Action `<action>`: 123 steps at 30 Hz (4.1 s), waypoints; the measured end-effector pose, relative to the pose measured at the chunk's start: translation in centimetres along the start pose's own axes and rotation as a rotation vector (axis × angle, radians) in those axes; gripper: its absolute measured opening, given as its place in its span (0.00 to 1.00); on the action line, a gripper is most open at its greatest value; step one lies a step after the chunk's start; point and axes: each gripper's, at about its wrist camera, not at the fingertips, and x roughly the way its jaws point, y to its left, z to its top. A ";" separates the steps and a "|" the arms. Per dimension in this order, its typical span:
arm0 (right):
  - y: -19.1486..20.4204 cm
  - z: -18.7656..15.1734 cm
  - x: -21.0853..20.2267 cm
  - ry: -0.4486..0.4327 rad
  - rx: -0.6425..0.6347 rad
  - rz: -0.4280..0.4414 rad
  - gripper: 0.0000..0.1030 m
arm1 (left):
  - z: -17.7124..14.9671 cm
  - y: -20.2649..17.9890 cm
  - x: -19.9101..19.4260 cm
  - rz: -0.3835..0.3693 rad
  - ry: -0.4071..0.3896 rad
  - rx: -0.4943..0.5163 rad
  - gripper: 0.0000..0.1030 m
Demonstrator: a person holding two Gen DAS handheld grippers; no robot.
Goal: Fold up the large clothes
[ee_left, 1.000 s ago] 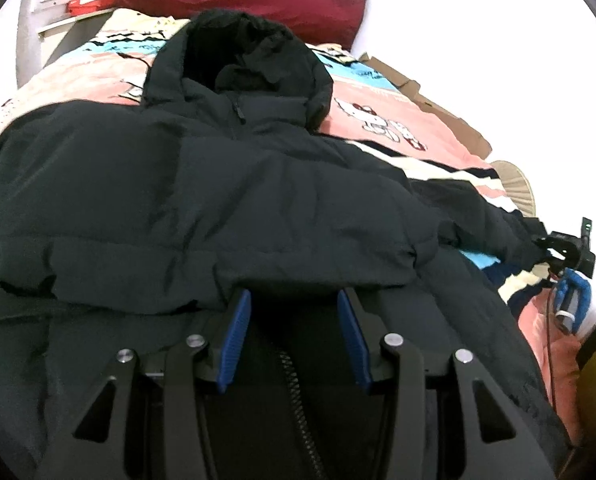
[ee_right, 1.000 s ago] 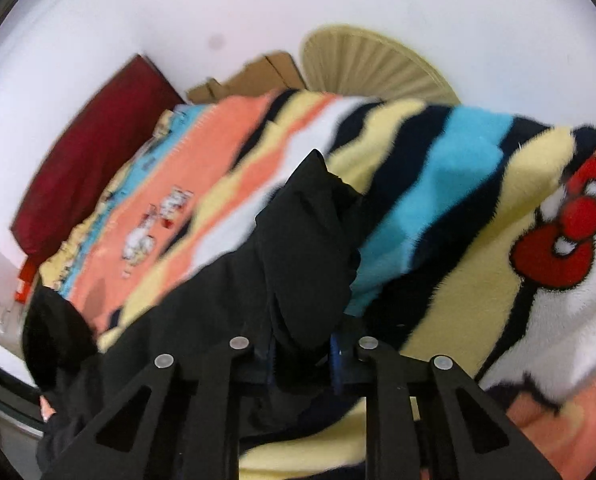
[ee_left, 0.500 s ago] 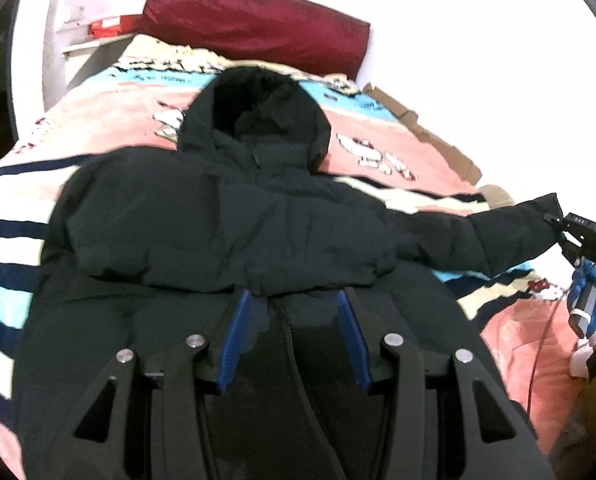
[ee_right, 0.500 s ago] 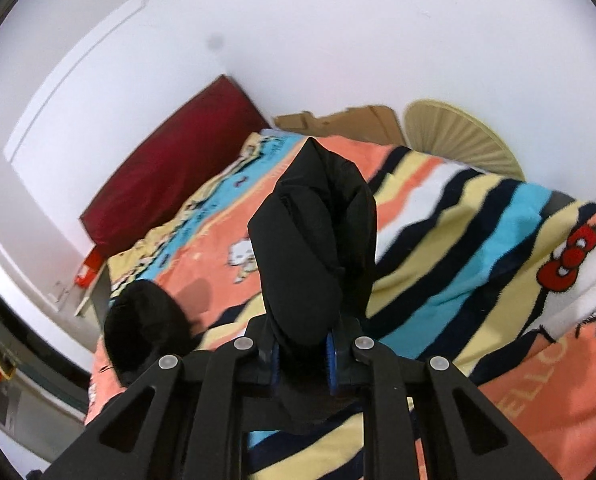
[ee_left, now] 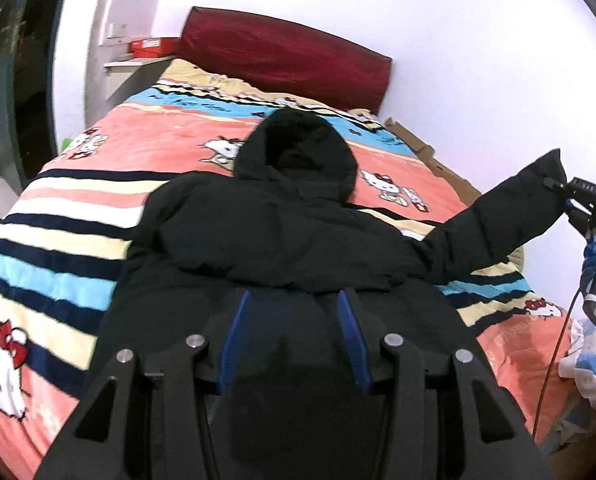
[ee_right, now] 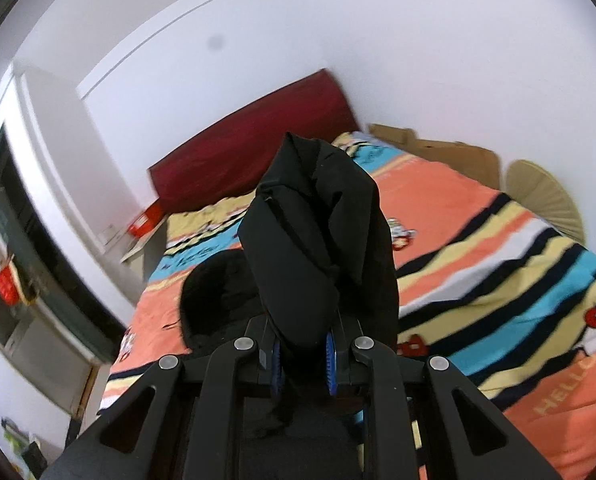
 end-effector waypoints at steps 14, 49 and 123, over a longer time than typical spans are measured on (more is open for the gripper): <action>14.8 -5.9 6.9 0.144 -0.158 0.180 0.17 | -1.2 9.0 -1.7 0.103 -0.030 -0.108 0.42; 24.4 -23.0 15.2 0.465 -0.418 0.270 0.53 | -2.0 11.8 -0.7 0.198 0.010 -0.137 0.42; 13.0 -8.8 12.5 0.228 -0.521 0.411 0.09 | 11.3 4.3 11.5 0.011 0.028 0.211 0.09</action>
